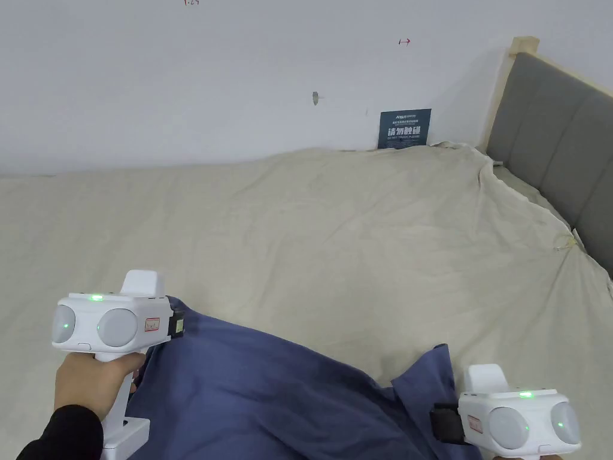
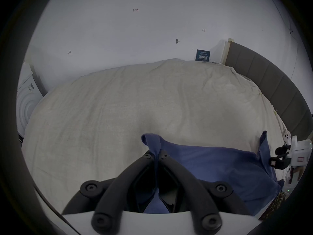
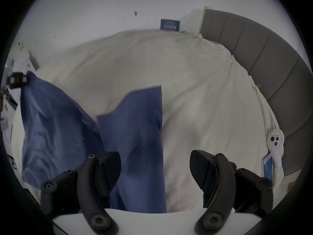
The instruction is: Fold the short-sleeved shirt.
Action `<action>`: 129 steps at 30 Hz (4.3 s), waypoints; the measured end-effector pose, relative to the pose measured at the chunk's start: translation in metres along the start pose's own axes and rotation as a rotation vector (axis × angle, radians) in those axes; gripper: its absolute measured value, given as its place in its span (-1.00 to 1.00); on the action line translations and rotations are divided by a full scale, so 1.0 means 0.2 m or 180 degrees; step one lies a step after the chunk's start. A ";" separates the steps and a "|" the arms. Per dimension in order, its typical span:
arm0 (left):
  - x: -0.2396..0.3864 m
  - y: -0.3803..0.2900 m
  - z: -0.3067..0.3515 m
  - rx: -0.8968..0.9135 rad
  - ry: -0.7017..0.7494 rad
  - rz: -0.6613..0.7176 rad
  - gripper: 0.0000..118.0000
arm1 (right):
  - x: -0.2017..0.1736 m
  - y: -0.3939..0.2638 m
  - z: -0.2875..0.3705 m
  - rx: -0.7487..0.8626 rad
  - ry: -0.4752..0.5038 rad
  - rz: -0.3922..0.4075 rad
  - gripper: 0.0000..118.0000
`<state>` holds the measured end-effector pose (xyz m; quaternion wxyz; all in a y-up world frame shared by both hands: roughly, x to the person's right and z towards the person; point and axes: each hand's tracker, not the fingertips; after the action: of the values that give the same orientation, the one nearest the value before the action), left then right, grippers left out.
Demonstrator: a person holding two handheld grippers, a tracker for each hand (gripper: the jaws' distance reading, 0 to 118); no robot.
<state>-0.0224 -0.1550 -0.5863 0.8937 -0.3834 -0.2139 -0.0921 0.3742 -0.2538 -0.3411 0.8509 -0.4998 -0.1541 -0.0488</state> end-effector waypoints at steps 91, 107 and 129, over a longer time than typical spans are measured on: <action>-0.37 -0.95 0.62 0.0185 0.0294 0.1066 -1.00 | 0.06 -0.17 0.62 0.1429 0.0986 -0.0263 -0.92; -0.31 -1.49 0.94 0.0023 0.0380 0.1015 -1.00 | -0.03 -0.91 0.93 0.0994 0.1170 -0.0367 -0.92; -0.21 -1.69 0.91 -0.0168 0.0588 0.1069 0.61 | -0.02 -1.00 0.65 0.0466 0.0590 -0.0371 0.48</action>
<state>-0.2268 -0.2567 -0.2746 0.9020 -0.4270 -0.0614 0.0180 0.2957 -0.2400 -0.1167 0.8915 -0.4198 -0.1067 -0.1328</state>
